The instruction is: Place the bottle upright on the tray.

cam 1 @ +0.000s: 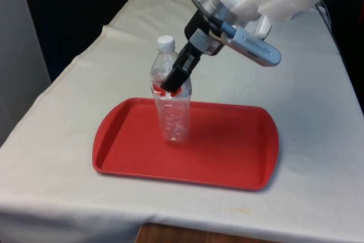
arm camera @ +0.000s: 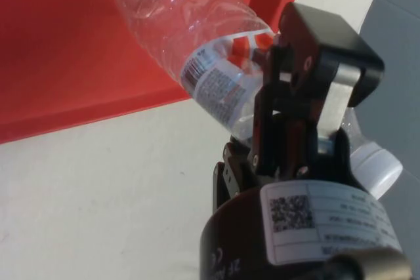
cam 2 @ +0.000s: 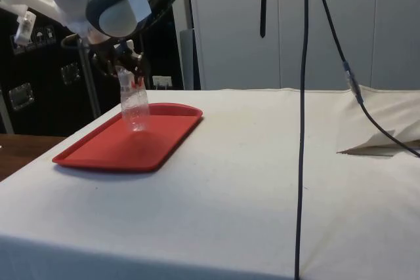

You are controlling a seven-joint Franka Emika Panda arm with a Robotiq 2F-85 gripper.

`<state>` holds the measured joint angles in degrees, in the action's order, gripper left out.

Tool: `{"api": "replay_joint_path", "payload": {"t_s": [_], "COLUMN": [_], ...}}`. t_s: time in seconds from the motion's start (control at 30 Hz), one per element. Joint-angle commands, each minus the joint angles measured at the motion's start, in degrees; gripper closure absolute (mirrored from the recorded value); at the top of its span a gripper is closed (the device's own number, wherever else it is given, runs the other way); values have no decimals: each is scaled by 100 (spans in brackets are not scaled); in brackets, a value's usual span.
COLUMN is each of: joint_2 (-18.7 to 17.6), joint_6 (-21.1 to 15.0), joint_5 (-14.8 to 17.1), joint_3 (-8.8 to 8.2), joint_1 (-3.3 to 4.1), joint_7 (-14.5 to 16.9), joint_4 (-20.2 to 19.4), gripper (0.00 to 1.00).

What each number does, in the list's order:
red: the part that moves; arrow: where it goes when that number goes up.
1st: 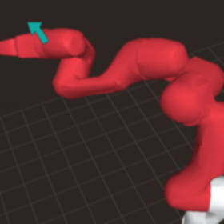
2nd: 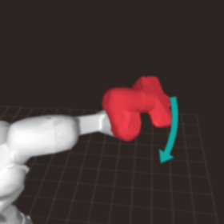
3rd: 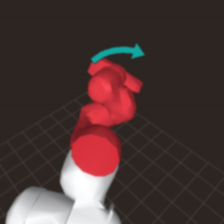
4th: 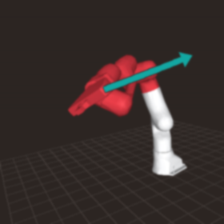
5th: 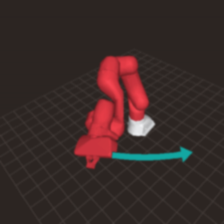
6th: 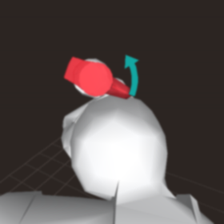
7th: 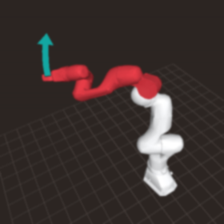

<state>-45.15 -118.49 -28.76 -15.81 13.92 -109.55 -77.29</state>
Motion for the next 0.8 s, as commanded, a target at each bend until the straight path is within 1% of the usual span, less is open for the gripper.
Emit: {"api": "replay_joint_path", "payload": {"t_s": [0.0, 0.07, 0.1, 0.13, 0.27, 0.43, 0.47, 0.6, 0.7, 0.73, 0.77], "joint_2": [-11, -11, -6, -11, -6, -17, -6, -40, -52, -46, -52], "joint_6": [-34, -29, 0, -23, 0, 11, 34, -11, -23, 34, -23], "joint_5": [63, 57, 6, 46, 23, 11, 0, 17, 23, 0, 23], "joint_3": [40, 34, 0, 29, 17, 11, 0, 17, 17, 6, 17], "joint_1": [-40, -34, 0, -29, -11, -11, 0, -17, -17, 0, -17], "joint_7": [34, 29, 0, 29, 11, 0, 0, -11, -29, -17, -34], "joint_4": [23, 17, 0, 11, 11, 6, 0, 0, -6, -6, -6], "gripper": [67, 67, 67, 67, 67, 67, 67, 67, 67, 67, 67]}}
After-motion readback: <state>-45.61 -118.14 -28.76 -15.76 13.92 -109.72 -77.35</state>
